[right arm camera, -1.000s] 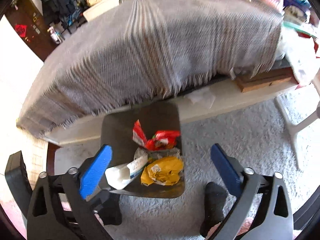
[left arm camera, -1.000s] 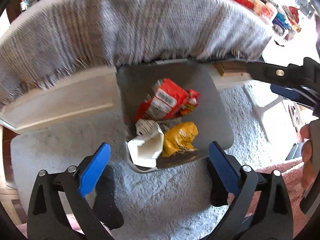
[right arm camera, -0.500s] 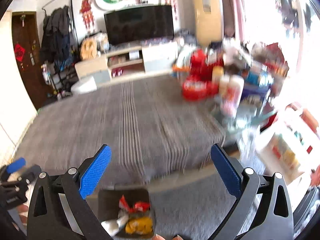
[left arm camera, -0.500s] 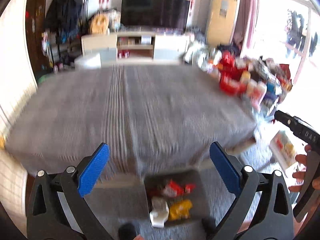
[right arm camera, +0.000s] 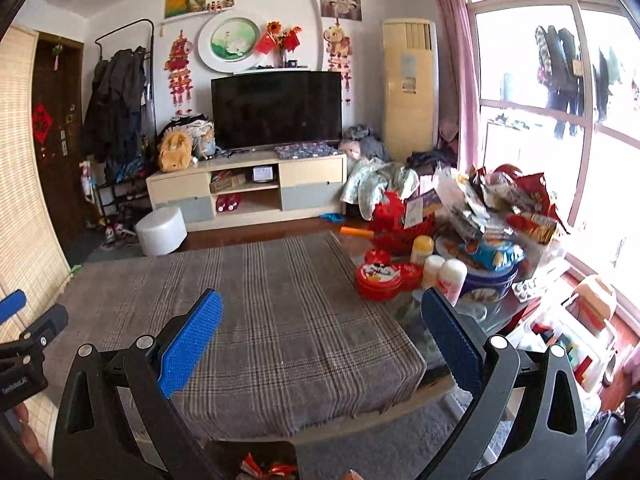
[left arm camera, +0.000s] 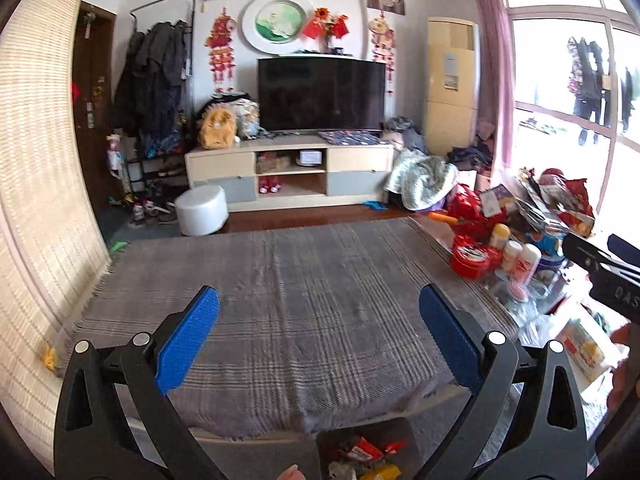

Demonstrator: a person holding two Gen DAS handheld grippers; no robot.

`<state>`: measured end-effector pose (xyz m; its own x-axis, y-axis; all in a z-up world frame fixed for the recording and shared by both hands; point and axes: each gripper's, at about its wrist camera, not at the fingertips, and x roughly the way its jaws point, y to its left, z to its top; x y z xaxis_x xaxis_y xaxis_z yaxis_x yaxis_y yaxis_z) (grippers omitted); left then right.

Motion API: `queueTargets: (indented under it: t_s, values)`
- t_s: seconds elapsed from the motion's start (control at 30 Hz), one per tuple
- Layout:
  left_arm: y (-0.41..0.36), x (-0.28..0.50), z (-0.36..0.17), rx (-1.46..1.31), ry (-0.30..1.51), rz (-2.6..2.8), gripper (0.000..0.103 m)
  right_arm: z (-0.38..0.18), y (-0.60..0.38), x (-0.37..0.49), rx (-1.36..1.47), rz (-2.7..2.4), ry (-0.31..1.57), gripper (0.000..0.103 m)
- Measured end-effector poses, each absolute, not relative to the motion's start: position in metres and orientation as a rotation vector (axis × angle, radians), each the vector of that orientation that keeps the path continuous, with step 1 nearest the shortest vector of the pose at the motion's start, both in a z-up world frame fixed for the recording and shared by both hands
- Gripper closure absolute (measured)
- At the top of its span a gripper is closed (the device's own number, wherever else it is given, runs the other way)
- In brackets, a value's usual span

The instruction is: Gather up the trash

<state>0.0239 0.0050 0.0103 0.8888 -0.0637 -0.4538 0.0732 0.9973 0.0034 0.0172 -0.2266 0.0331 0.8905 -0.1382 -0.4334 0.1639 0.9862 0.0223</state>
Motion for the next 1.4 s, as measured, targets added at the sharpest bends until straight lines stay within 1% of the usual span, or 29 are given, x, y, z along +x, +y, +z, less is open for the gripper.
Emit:
queueTargets:
  t_s: [0.2, 0.43, 0.63, 1.4]
  values:
    - [0.003, 0.011, 0.027, 0.045, 0.432, -0.02, 0.008, 0.033, -0.214, 0.014, 0.058, -0.124, 0.455, 0.003]
    - [0.005, 0.003, 0.009, 0.038, 0.48, -0.021, 0.008, 0.023, -0.198, 0.006, 0.02, -0.103, 0.495, 0.003]
    - [0.016, -0.002, -0.003, 0.023, 0.506, -0.01, 0.008, 0.023, -0.194, 0.001, 0.009, -0.079, 0.494, 0.003]
    - [0.017, -0.011, 0.005, -0.005, 0.483, -0.052, 0.008, 0.017, -0.191, 0.004, 0.012, -0.065, 0.508, 0.003]
